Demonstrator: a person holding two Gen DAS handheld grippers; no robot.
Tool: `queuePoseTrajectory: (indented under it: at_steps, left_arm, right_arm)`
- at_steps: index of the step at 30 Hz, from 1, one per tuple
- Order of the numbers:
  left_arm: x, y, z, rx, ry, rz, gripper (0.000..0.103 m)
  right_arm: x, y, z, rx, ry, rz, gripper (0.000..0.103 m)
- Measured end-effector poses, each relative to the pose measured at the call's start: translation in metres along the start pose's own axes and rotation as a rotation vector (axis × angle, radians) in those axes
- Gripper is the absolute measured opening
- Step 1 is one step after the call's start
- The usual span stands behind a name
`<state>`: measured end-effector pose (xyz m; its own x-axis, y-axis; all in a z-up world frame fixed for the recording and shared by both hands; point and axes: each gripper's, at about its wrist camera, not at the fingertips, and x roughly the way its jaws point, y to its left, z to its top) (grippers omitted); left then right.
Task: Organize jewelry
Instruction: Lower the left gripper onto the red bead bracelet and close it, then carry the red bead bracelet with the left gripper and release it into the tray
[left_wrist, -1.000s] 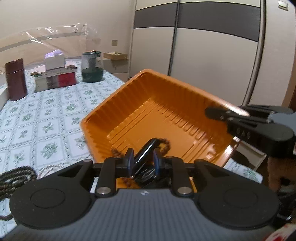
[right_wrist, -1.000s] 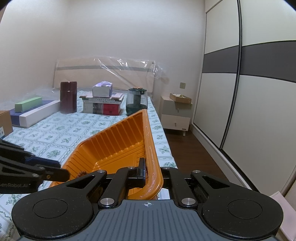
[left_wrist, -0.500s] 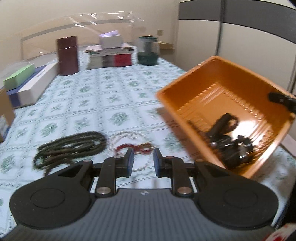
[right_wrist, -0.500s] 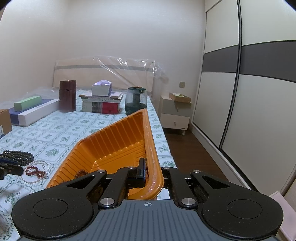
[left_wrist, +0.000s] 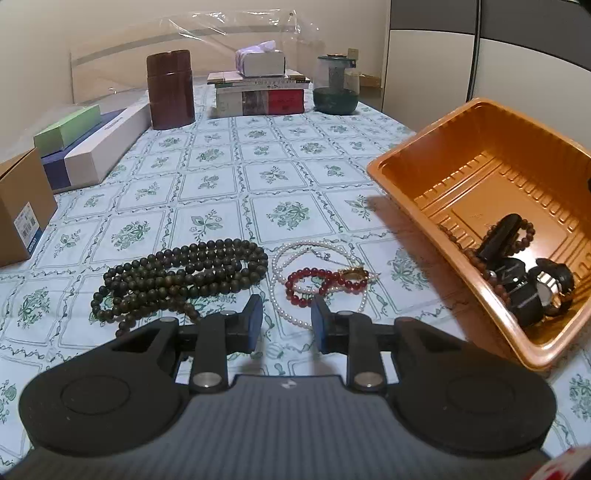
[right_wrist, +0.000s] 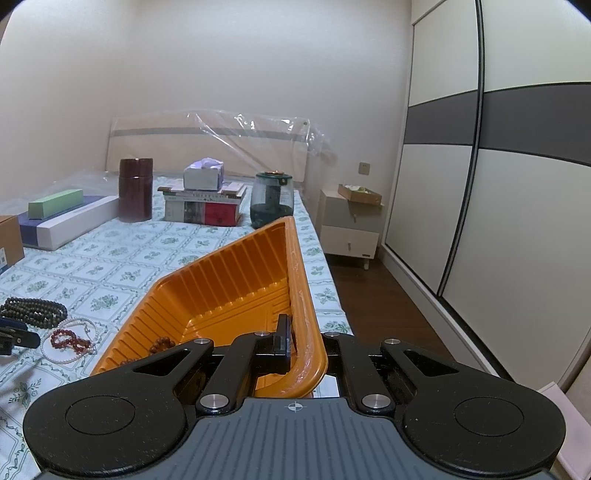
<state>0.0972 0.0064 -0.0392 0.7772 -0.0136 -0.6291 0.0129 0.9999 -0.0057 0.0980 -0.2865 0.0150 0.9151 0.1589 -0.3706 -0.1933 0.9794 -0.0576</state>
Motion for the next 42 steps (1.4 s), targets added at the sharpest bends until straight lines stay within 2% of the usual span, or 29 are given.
queuePoseTrajectory:
  at_steps: [8, 15, 17, 26, 35, 42]
  left_arm:
    - [0.022, -0.009, 0.009, 0.03, 0.009, -0.016, 0.023]
    - [0.035, -0.005, 0.012, 0.004, 0.032, -0.005, 0.014]
    - [0.038, -0.002, 0.012, -0.005, 0.047, 0.0, 0.008]
    - [0.03, -0.005, 0.011, 0.015, 0.041, -0.012, 0.004]
    - [0.0, -0.018, 0.034, 0.012, -0.019, -0.088, 0.004]
    - [-0.027, -0.032, 0.056, 0.012, -0.088, -0.186, 0.004]
  right_arm:
    - [0.002, -0.001, -0.001, -0.002, 0.003, -0.002, 0.006]
    - [0.003, -0.001, -0.002, 0.0, 0.004, -0.003, 0.006]
    - [0.003, 0.0, -0.002, -0.001, 0.004, -0.003, 0.006]
    - [0.004, 0.0, -0.002, -0.003, 0.004, -0.003, 0.006]
    - [0.005, -0.001, -0.002, -0.002, 0.002, -0.003, 0.006]
    - [0.003, 0.0, -0.002, -0.002, 0.001, -0.002, 0.006]
